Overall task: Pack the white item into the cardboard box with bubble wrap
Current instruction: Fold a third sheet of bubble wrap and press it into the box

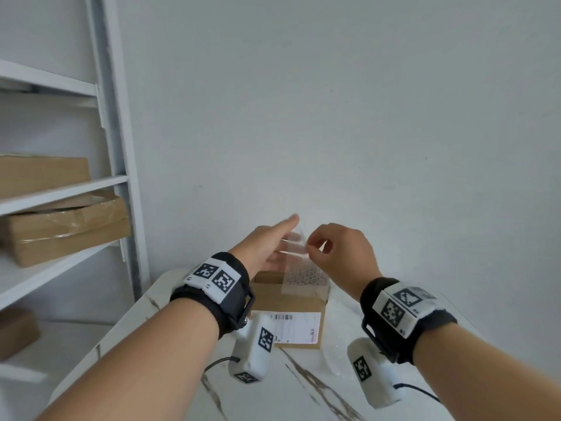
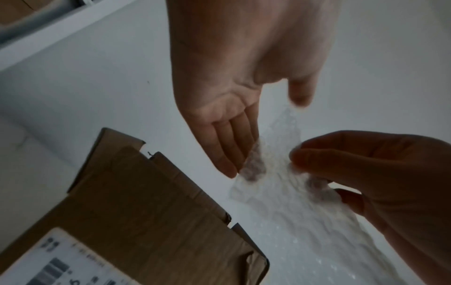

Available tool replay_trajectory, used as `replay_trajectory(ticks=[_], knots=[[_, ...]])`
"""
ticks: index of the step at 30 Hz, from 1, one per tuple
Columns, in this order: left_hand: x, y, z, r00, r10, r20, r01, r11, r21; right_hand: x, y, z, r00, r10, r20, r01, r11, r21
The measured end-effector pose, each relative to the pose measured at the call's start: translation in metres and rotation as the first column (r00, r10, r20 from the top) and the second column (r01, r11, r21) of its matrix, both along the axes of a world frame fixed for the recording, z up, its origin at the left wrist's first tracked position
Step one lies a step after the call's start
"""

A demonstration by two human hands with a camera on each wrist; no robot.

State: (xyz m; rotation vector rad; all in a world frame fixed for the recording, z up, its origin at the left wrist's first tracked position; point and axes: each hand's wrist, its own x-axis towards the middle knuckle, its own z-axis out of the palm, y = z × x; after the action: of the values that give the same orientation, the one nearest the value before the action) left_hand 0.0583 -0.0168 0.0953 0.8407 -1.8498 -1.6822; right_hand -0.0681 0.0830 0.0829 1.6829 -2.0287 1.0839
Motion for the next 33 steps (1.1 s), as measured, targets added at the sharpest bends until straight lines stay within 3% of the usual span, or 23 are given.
replay_trajectory(ticks=[7, 10, 12, 15, 17, 20, 24, 27, 31, 33], knots=[[0.014, -0.007, -0.015, 0.993, 0.109, 0.042, -0.108, 0.994, -0.012, -0.001, 0.003, -0.008, 0.997, 0.072, 0.023, -0.074, 0.983, 0.166], [0.013, 0.001, -0.023, 0.994, 0.044, 0.103, -0.051, 0.996, 0.071, -0.007, 0.006, -0.022, 0.992, 0.127, 0.012, -0.115, 0.846, 0.521], [0.007, 0.005, -0.029, 0.990, 0.063, 0.126, -0.070, 0.996, 0.053, -0.013, 0.007, -0.045, 0.995, 0.092, 0.039, -0.097, 0.790, 0.605], [0.000, 0.004, -0.033, 0.983, 0.122, 0.135, -0.125, 0.992, 0.012, -0.028, 0.005, -0.071, 0.952, -0.009, 0.305, -0.114, 0.916, 0.384], [-0.001, 0.001, -0.033, 0.980, 0.124, 0.158, -0.125, 0.992, -0.005, -0.035, 0.002, -0.072, 0.920, -0.002, 0.392, -0.129, 0.943, 0.308], [-0.004, -0.003, -0.033, 0.972, 0.133, 0.191, -0.130, 0.991, -0.028, -0.036, 0.000, -0.058, 0.930, 0.019, 0.368, -0.130, 0.951, 0.280], [-0.006, -0.003, -0.026, 0.973, 0.122, 0.193, -0.119, 0.992, -0.030, -0.041, -0.002, -0.028, 0.975, -0.043, 0.219, -0.016, 0.966, 0.259], [-0.006, -0.006, -0.016, 0.983, 0.105, 0.148, -0.102, 0.994, -0.031, -0.042, -0.008, 0.003, 0.964, -0.033, 0.263, 0.008, 0.995, 0.098], [-0.005, -0.009, -0.008, 0.988, 0.120, 0.098, -0.119, 0.993, -0.022, -0.030, -0.015, 0.050, 0.868, 0.159, 0.470, -0.100, 0.984, -0.147], [-0.003, -0.009, -0.007, 0.995, 0.085, 0.056, -0.088, 0.995, 0.048, -0.022, -0.013, 0.070, 0.744, 0.316, 0.589, -0.181, 0.944, -0.277]])
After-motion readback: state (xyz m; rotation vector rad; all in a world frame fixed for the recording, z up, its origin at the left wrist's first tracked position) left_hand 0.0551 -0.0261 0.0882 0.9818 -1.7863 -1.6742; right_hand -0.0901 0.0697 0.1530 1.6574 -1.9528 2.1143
